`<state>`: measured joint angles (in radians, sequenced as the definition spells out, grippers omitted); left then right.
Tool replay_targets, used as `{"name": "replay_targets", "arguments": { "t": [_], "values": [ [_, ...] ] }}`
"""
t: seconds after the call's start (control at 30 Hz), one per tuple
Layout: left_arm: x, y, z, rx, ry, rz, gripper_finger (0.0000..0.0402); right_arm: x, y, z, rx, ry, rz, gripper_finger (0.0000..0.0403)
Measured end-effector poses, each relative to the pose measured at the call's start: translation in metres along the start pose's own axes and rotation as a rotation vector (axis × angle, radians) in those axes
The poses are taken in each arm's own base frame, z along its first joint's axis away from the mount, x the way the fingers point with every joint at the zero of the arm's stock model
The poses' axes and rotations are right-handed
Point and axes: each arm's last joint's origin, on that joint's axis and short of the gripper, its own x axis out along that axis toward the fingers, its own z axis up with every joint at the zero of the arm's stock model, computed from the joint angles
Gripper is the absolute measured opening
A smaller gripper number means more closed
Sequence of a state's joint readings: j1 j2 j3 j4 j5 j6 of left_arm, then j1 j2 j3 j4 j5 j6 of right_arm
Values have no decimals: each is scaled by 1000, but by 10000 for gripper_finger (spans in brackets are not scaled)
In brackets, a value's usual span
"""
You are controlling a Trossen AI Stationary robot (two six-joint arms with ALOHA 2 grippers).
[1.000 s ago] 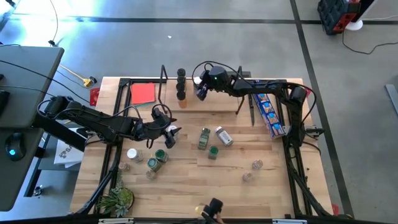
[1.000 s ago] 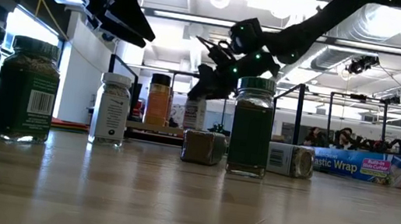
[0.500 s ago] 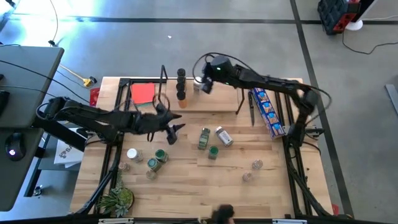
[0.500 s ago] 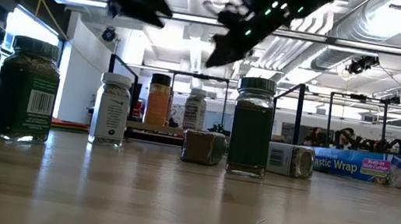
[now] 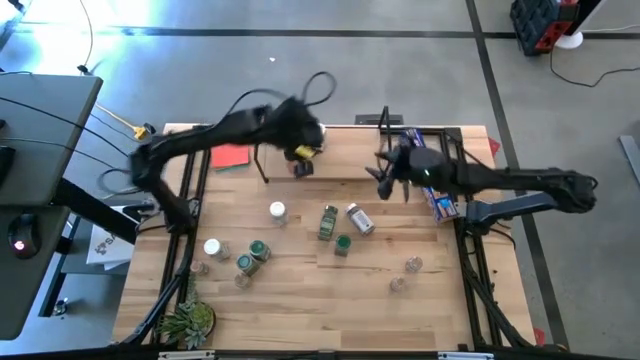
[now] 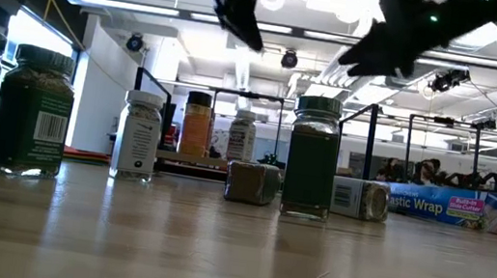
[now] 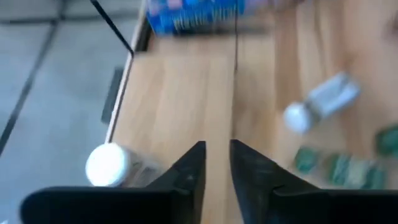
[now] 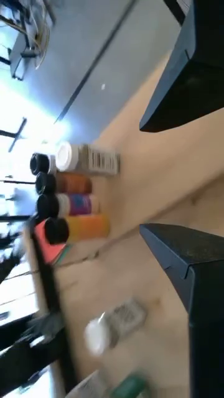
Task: Shelf spices
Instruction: Put the white seasoning bottle on the shelf
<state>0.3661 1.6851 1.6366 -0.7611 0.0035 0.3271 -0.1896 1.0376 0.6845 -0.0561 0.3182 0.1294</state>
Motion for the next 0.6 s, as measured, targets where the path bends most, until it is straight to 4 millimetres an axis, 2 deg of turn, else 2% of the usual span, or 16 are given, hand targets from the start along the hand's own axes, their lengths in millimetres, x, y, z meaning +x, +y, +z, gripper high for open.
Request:
{"name": "replay_targets", "arguments": {
  "t": [0.13, 0.2, 0.3, 0.47, 0.6],
  "values": [
    [29, 35, 12, 69, 174, -29, 24, -8, 13, -36, 98, -50, 23, 247],
    [42, 51, 14, 84, 206, -12, 8, -8, 18, -51, 128, -55, 13, 247],
    [54, 71, 14, 97, 231, 16, 4, -9, 22, -67, 167, -36, -10, 247],
    [70, 95, 1, 74, 257, 20, 1, -13, 29, -73, 182, -36, -8, 247],
    [84, 106, -11, 39, 282, 4, 1, -15, 32, -72, 156, -53, 11, 247]
  ]
}}
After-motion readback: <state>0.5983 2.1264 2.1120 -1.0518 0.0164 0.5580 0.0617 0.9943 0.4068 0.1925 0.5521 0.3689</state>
